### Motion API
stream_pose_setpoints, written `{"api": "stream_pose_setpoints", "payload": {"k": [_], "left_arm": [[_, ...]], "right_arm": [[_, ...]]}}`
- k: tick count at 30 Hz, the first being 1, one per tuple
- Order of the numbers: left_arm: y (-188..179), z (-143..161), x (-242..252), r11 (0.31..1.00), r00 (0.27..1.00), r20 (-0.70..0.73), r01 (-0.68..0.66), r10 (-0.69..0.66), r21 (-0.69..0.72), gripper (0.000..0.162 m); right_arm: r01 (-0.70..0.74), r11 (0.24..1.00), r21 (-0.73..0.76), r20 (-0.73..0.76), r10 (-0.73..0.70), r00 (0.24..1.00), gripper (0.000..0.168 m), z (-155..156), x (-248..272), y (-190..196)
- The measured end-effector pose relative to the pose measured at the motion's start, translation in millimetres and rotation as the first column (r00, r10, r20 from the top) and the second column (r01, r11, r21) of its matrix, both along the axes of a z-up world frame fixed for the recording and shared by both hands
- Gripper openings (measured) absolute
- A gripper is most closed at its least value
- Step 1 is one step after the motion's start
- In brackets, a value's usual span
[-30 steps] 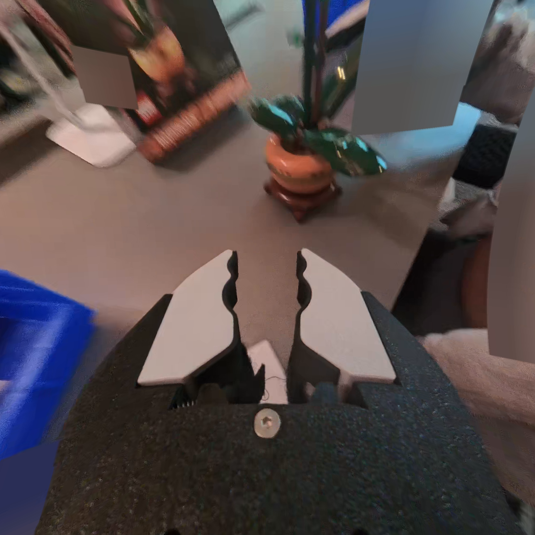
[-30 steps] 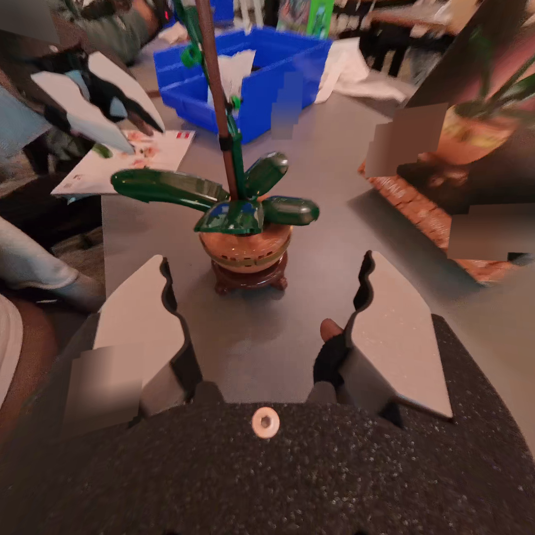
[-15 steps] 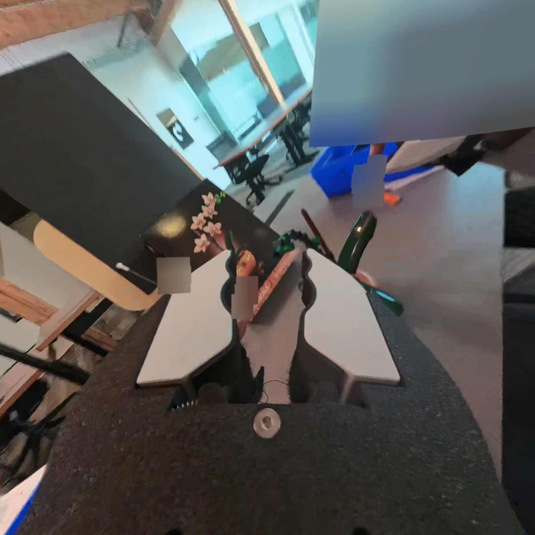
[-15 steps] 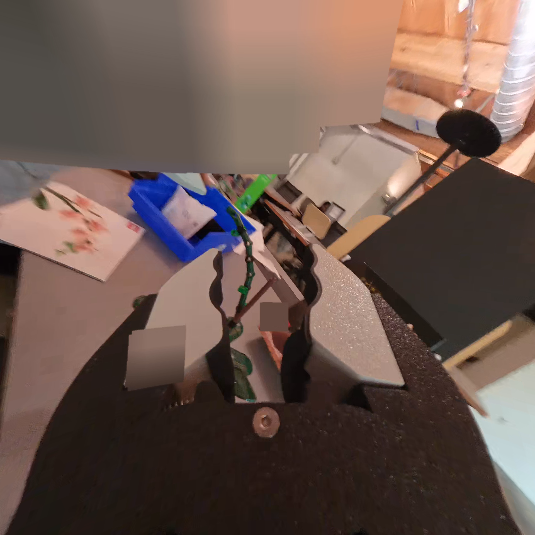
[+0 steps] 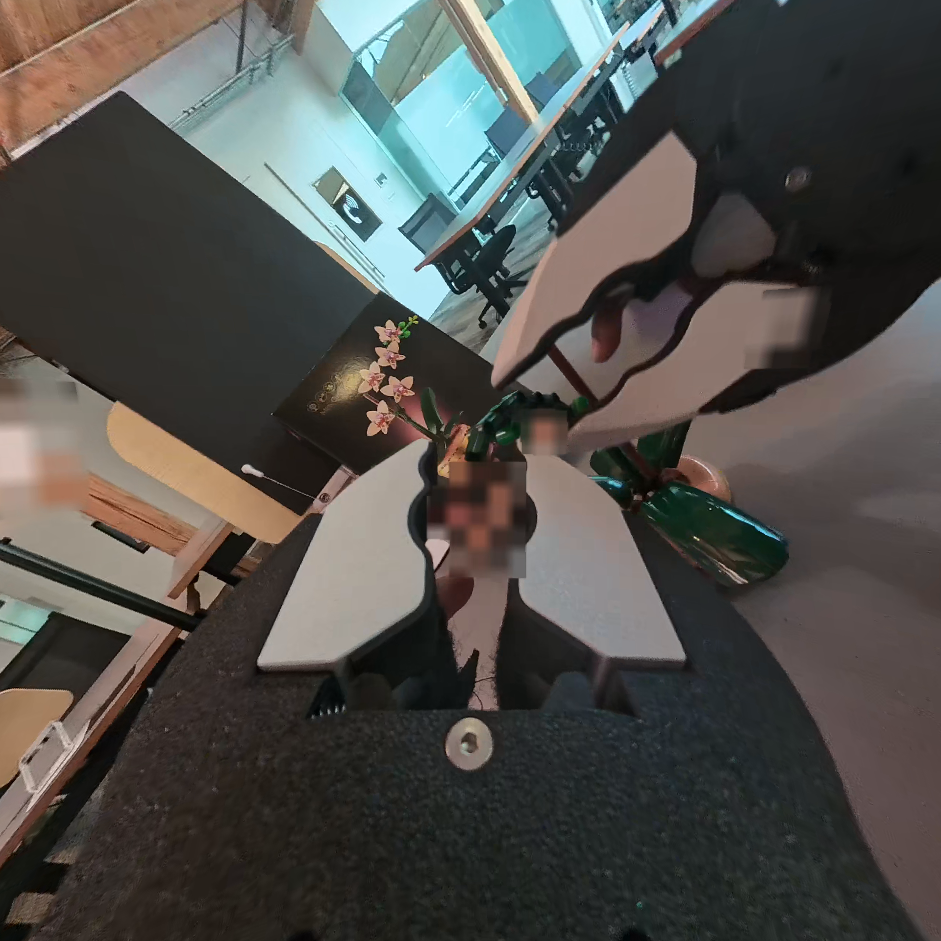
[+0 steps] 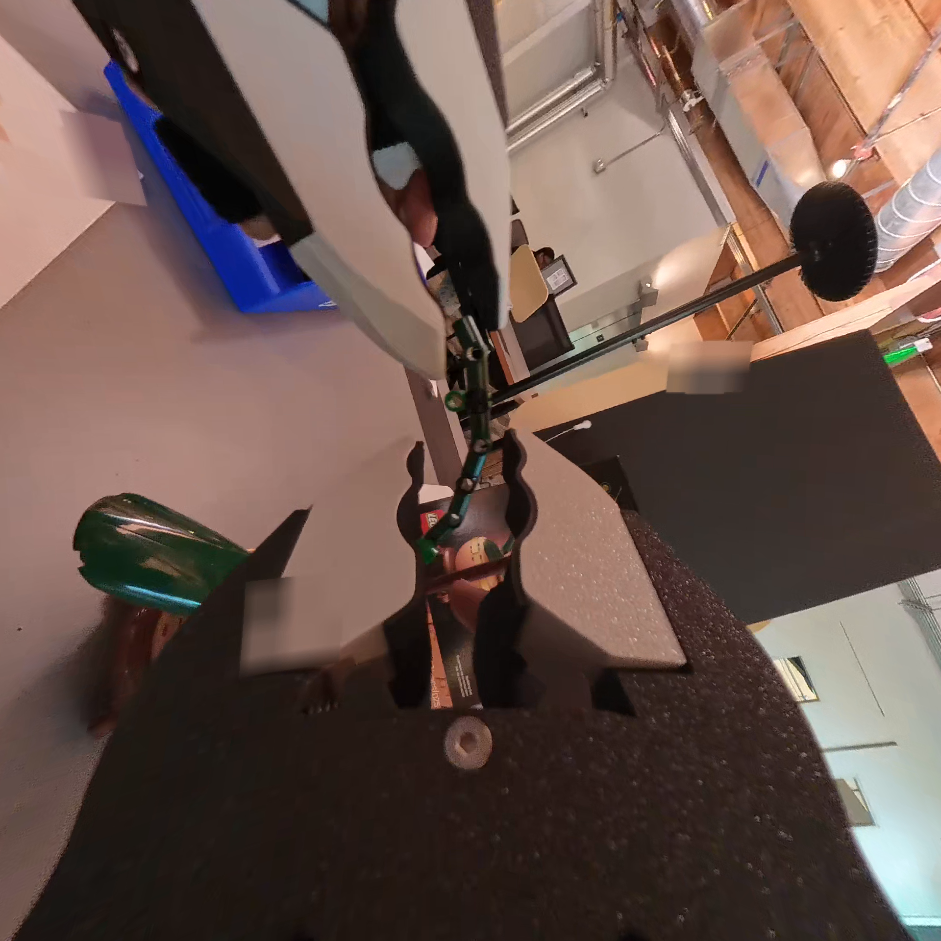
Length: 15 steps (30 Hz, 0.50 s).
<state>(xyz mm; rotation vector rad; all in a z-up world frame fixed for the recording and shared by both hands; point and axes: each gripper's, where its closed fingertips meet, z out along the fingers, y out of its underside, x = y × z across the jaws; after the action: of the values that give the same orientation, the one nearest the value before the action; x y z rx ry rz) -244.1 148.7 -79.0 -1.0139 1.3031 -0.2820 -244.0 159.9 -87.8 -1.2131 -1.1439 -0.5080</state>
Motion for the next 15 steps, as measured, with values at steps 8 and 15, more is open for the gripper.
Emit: {"api": "stream_pose_setpoints", "payload": {"k": [8,15], "left_arm": [[-5,2,6,0.999,1.000,0.031,-0.005,0.004,0.046,0.010],[-8,2,5,0.999,0.999,0.046,0.013,-0.011,-0.033,0.007]], "right_arm": [[0.027,0.982,0.189,0.013,-0.030,0.999,0.013,8,-9,6],[0.070,0.987,0.147,-0.014,-0.069,0.998,0.006,9,-3,7]]}}
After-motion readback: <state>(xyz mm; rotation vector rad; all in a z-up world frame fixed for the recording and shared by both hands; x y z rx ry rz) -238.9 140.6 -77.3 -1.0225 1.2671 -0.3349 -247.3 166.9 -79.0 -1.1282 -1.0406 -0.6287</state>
